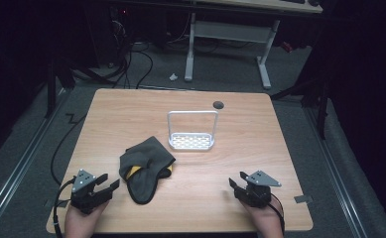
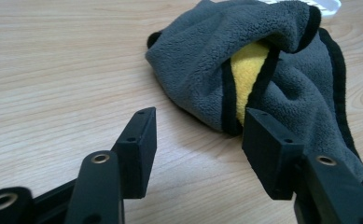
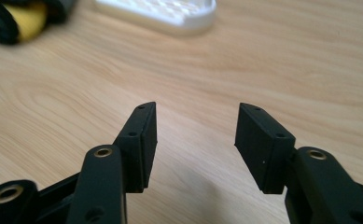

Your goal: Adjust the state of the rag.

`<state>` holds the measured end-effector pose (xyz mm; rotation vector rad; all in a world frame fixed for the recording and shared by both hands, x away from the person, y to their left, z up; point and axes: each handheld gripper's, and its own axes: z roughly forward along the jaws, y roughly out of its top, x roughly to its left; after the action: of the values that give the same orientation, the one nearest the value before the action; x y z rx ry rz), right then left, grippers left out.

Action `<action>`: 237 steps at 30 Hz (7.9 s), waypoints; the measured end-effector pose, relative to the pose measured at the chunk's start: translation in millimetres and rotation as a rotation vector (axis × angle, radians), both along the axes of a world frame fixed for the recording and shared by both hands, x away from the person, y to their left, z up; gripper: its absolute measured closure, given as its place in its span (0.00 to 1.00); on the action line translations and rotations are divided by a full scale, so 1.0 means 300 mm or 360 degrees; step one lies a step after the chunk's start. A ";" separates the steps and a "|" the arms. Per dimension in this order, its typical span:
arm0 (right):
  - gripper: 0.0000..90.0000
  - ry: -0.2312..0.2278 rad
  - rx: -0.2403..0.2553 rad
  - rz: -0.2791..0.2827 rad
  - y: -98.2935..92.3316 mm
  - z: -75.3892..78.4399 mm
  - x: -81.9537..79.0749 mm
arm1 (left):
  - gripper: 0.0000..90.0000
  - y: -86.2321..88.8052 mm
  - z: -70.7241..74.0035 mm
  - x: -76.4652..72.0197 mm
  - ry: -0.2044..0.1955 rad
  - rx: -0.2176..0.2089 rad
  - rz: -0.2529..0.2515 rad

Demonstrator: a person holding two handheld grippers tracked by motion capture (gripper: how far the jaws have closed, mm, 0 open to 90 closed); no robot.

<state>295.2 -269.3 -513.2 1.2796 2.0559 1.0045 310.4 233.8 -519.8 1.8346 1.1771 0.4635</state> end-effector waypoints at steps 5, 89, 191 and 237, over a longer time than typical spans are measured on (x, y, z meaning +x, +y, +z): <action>0.53 0.0031 0.0069 -0.0028 -0.020 0.002 0.006 | 0.49 0.013 -0.003 0.006 0.0005 -0.0015 0.0004; 0.50 -0.0017 -0.0017 0.0462 0.313 0.022 -0.043 | 0.54 -0.256 0.013 -0.051 0.0093 -0.0110 -0.0361; 0.96 -0.0282 -0.0023 0.0450 0.336 0.218 -0.154 | 0.62 -0.336 -0.004 -0.030 0.0147 -0.0177 -0.0509; 0.94 0.0109 -0.0197 0.0095 0.100 0.000 -0.021 | 0.91 -0.436 0.011 -0.137 0.0073 0.0109 -0.0669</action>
<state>289.0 -239.4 -513.3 1.2112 2.1833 0.8553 269.3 103.2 -516.5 2.0928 0.7794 0.2238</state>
